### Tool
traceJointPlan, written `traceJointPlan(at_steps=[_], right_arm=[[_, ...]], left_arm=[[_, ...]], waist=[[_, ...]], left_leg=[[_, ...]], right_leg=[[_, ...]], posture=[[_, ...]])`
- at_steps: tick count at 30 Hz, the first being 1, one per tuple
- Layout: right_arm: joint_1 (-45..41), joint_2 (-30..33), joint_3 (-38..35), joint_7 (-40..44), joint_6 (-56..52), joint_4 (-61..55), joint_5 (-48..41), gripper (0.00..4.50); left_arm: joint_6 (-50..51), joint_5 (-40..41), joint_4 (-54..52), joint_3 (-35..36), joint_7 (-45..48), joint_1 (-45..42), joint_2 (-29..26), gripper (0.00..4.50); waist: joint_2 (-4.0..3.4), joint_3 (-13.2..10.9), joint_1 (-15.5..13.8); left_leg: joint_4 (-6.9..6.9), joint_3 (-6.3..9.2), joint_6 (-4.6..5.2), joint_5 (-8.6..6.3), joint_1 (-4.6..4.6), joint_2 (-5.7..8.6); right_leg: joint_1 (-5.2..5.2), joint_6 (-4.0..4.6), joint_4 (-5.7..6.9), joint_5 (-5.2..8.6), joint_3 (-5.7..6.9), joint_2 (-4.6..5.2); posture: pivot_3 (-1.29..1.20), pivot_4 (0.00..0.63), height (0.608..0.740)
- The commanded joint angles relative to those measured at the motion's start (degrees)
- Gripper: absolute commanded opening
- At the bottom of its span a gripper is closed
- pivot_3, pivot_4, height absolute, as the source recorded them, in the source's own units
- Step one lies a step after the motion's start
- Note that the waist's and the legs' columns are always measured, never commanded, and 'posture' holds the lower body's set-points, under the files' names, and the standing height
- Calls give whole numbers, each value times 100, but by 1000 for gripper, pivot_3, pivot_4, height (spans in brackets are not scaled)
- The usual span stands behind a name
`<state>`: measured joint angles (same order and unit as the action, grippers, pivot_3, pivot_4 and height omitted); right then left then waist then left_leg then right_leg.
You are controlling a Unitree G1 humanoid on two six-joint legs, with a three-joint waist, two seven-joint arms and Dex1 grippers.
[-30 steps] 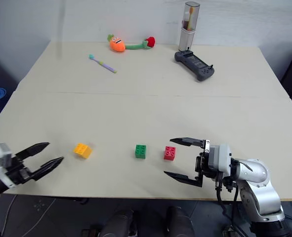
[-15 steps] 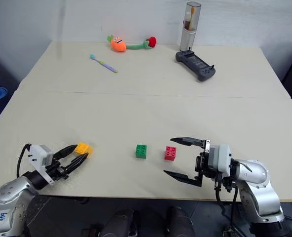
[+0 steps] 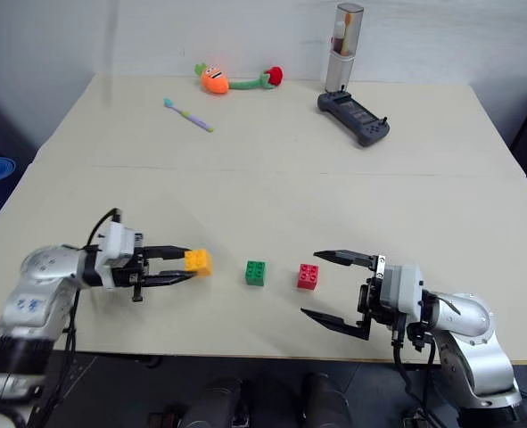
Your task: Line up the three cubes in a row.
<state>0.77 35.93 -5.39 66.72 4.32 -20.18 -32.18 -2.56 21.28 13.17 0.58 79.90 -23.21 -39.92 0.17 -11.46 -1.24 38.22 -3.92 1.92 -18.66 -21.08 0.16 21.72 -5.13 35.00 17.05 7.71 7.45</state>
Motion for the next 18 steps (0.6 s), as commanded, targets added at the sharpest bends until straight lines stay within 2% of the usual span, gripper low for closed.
traceJointPlan(at_steps=[1, 7, 13, 18], right_arm=[[39, 113, -206, -64, -28, -247, -107, 4500], [415, 161, -387, -246, -113, -564, -102, 4500], [522, 203, -455, -354, -161, -659, -128, 4500], [490, 220, -463, -333, -162, -589, -131, 4500]], left_arm=[[-726, -283, 1213, -279, 763, -646, 68, 1454], [-1458, -388, 2520, -545, 1260, -1310, 91, 1454], [-1635, -223, 2776, -1049, 1260, -1404, -37, 1454], [-1616, -263, 2946, -1053, 1260, -1472, 22, 1454]], waist=[[0, 0, 14], [3, -1, -9], [4, -1, -11], [4, -1, -12]], left_leg=[[0, -4, 0, 2, -3, -2], [3, -15, 10, 9, -14, 1], [13, -14, 19, 12, -13, 6], [9, -12, 19, 12, -13, 6]], right_leg=[[5, 0, 0, 0, 3, -5], [17, -4, 3, -2, 6, -5], [12, -15, 6, -8, -5, 6], [12, -15, 5, -8, -11, 8]], posture=[[0, 150, 740], [0, 150, 740], [0, 150, 740], [0, 150, 740]])
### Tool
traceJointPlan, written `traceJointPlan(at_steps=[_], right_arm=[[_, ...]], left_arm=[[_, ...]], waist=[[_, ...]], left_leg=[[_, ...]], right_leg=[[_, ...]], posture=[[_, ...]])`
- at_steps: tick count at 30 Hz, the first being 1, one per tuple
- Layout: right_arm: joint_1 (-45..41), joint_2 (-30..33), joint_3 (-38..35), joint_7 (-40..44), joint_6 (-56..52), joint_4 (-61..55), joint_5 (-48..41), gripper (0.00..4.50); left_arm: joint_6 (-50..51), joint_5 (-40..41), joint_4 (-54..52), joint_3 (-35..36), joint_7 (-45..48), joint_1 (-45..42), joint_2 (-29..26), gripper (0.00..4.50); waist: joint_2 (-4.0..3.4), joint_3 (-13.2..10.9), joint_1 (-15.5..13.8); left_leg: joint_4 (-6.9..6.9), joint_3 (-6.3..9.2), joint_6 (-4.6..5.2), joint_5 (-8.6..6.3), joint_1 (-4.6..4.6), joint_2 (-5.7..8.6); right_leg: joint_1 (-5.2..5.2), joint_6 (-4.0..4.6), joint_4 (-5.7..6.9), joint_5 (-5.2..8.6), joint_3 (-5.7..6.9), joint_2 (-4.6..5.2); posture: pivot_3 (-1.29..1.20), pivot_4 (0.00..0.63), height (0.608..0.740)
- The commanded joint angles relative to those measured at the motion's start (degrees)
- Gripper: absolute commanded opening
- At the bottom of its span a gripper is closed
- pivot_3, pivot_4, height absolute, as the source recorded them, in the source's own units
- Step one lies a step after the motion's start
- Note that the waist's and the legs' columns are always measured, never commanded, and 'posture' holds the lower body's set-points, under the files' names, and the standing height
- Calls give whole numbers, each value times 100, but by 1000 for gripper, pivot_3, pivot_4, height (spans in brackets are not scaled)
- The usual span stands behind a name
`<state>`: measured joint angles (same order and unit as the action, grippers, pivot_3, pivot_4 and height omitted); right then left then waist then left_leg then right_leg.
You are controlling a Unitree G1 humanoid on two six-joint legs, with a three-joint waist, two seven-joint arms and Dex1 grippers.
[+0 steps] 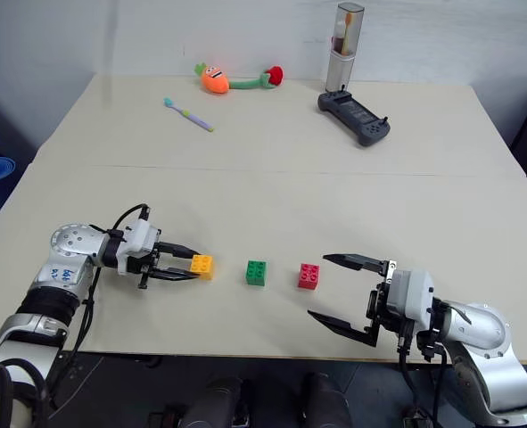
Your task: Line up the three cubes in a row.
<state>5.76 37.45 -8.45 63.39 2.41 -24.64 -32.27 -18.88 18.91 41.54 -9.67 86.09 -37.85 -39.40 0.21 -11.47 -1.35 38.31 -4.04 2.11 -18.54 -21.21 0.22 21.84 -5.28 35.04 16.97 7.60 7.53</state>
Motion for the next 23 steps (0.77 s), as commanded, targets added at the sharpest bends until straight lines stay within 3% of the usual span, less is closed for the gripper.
traceJointPlan(at_steps=[1, 5, 10, 16, 19, 23], right_arm=[[-21, 71, -157, 8, 27, -135, -122, 4500], [-42, 110, -217, 67, 20, -75, -163, 4500], [-60, 337, -436, 284, -24, 22, -304, 4500], [269, 1043, -1108, 689, -409, 110, -473, 4500], [484, 1466, -1462, 894, -628, 265, -408, 4500], [335, 1647, -1379, 1124, -306, 781, 18, 4500]], left_arm=[[111, 5, 45, -101, 641, 33, -101, 1454], [562, 273, -463, -213, 641, 341, -476, 2762], [572, 427, -891, 494, 412, 864, -966, 4295], [162, 316, -943, 1708, -451, 1782, -1791, 4295], [554, 444, -1405, 2213, -667, 2312, -2111, 4295], [939, 414, -1766, 2592, -815, 2732, -2329, 4295]], waist=[[0, 0, -1], [0, 0, 31], [1, -1, 34], [0, -1, 49], [-1, -2, 26], [-1, -3, -16]], left_leg=[[1, 0, 0, 0, 0, 0], [-1, -1, 0, 0, 0, 0], [-2, 1, 0, 0, -4, -3], [-6, 3, 0, -2, -2, -4], [-8, 5, 7, -9, -3, -3], [-7, 11, 6, -17, 2, -2]], right_leg=[[0, 0, 0, 0, 1, -1], [2, 0, 0, 0, -1, -2], [6, 0, -1, 0, -2, -1], [6, 1, -6, 0, -4, 7], [4, 1, -12, 0, -5, 14], [-3, 0, -37, 0, -3, 24]], posture=[[0, 150, 740], [0, 150, 740], [0, 150, 740], [0, 150, 740], [0, 150, 740], [0, 150, 740]])
